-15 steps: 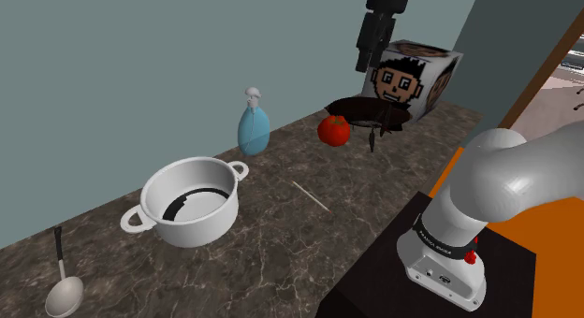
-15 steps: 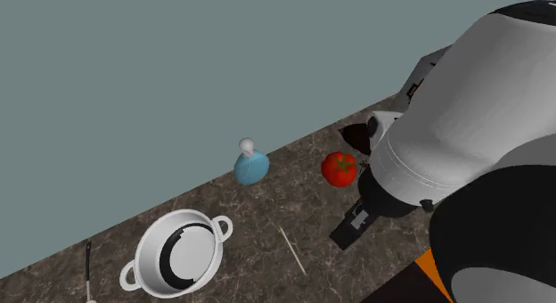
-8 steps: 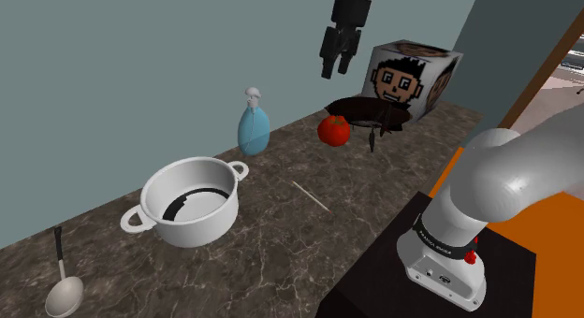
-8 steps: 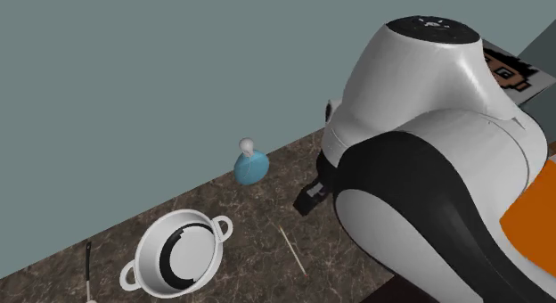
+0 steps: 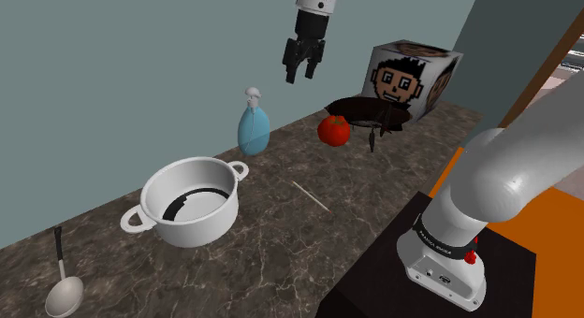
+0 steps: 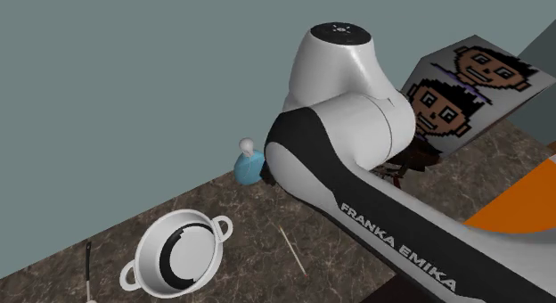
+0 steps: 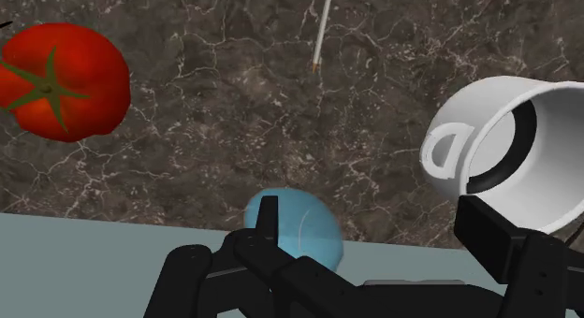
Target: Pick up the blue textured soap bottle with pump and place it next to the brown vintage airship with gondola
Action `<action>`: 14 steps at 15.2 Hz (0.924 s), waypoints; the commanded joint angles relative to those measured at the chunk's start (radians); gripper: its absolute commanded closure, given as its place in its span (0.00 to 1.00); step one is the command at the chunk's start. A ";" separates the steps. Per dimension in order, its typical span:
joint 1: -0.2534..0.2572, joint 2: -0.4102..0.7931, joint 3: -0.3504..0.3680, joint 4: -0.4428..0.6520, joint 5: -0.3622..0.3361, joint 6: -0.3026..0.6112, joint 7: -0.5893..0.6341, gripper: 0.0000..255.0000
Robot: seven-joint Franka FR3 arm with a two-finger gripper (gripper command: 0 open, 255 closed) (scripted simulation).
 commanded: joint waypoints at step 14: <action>0.011 0.494 0.017 0.383 0.001 0.195 0.046 0.00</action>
